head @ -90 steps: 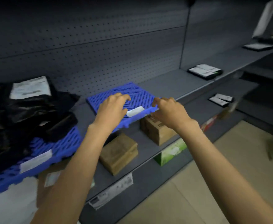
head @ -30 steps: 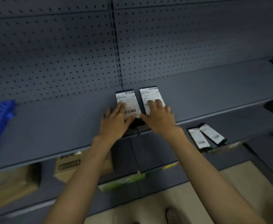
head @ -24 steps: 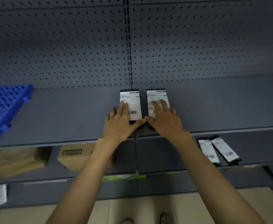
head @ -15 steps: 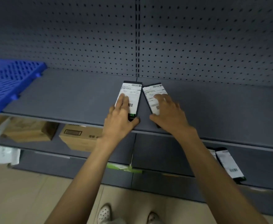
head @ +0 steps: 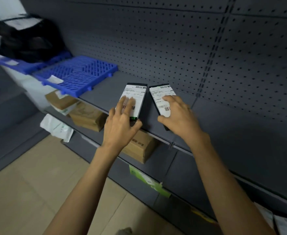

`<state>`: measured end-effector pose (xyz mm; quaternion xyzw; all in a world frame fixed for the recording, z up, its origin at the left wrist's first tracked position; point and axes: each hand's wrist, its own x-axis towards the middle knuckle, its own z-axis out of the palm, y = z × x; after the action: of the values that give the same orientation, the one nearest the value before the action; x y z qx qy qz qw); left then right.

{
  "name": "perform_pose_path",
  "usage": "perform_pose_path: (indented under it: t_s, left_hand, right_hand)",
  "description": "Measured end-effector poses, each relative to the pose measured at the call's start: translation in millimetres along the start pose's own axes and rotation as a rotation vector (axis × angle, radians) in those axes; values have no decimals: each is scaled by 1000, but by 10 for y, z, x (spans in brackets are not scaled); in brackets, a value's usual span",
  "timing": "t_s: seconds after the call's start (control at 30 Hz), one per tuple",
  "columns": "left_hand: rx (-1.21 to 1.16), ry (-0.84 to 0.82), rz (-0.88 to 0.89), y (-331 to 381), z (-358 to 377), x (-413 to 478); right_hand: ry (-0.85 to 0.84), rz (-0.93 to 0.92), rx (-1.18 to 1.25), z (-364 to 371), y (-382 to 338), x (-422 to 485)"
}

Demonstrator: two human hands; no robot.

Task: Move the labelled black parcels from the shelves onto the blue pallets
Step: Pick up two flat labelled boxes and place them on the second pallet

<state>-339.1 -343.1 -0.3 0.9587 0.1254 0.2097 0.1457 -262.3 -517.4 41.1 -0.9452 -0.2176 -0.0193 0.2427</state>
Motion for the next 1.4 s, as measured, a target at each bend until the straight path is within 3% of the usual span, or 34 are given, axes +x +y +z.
perform_pose_path:
  t_s: [0.37,0.7,1.13,1.4]
  left_hand:
    - [-58,185,-211,-1648,-654,206]
    - [-123,240,-211,-3230,-1211,927]
    - [-213,121,-95,-4086,-683,2376]
    - [-200,-62,-51,-4421,-441,3119]
  right_hand:
    - [-33,-204,-42,762,-1564,634]
    - [35,-211,-3,1501,-2964,1483]
    - [24,-50,4,2109,-3074,2746]
    - [-15,42,34,2382,-3038,3288]
